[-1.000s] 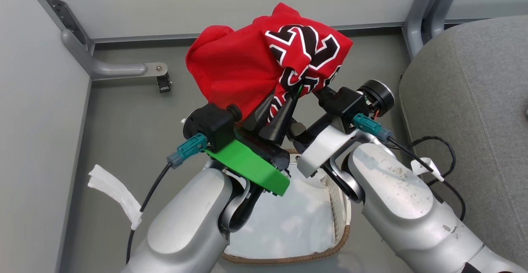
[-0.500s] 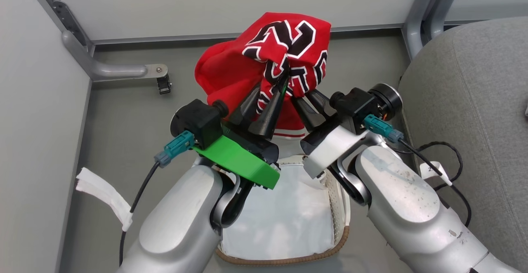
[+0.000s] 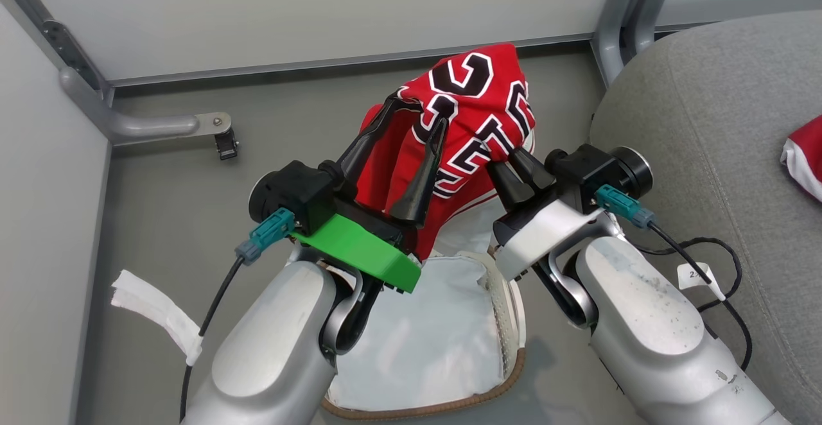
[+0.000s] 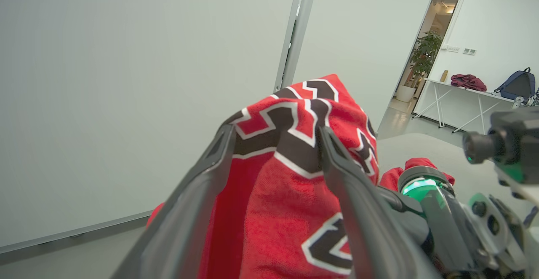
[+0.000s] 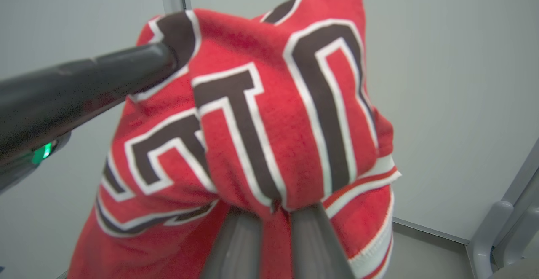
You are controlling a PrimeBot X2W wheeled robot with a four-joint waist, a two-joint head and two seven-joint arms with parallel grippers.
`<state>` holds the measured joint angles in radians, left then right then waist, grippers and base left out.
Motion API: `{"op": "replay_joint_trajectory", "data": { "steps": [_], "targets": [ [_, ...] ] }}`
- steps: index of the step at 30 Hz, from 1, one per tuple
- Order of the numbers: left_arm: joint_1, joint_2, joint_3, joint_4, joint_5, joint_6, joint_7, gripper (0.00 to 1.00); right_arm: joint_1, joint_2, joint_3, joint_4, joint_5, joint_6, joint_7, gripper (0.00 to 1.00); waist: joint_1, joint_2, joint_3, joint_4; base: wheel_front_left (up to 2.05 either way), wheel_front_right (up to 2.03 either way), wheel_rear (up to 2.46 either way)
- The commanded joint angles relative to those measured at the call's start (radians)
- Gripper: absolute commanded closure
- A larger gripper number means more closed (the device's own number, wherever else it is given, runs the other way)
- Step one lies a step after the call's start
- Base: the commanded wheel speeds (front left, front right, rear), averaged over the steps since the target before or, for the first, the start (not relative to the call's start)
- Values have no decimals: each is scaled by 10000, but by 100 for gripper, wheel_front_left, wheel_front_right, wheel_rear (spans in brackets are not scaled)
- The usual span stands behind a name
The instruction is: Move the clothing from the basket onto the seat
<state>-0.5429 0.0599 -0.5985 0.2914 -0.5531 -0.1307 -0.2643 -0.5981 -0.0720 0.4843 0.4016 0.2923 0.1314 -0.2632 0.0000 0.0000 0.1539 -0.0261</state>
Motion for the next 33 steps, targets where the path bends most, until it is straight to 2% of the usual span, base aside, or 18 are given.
{"op": "replay_joint_trajectory", "data": {
  "steps": [1,10,26,33],
  "targets": [
    [152,18,31,23,50,0,1,0,221,-8,-108,-56,-26,-14,-22,100,0,0,1,-201,0,0,0],
    [216,244,-81,215,125,0,3,0,545,12,-471,-238,-34,-14,-22,100,0,0,46,-1356,0,0,0],
    [471,593,-309,222,730,0,6,0,1456,91,-1554,-817,-116,-14,-22,100,0,0,462,-4234,0,0,0],
    [531,641,-392,150,1013,0,4,0,1913,121,-2144,-1117,-182,-15,-22,100,0,0,668,-5110,0,0,0]
  ]
}}
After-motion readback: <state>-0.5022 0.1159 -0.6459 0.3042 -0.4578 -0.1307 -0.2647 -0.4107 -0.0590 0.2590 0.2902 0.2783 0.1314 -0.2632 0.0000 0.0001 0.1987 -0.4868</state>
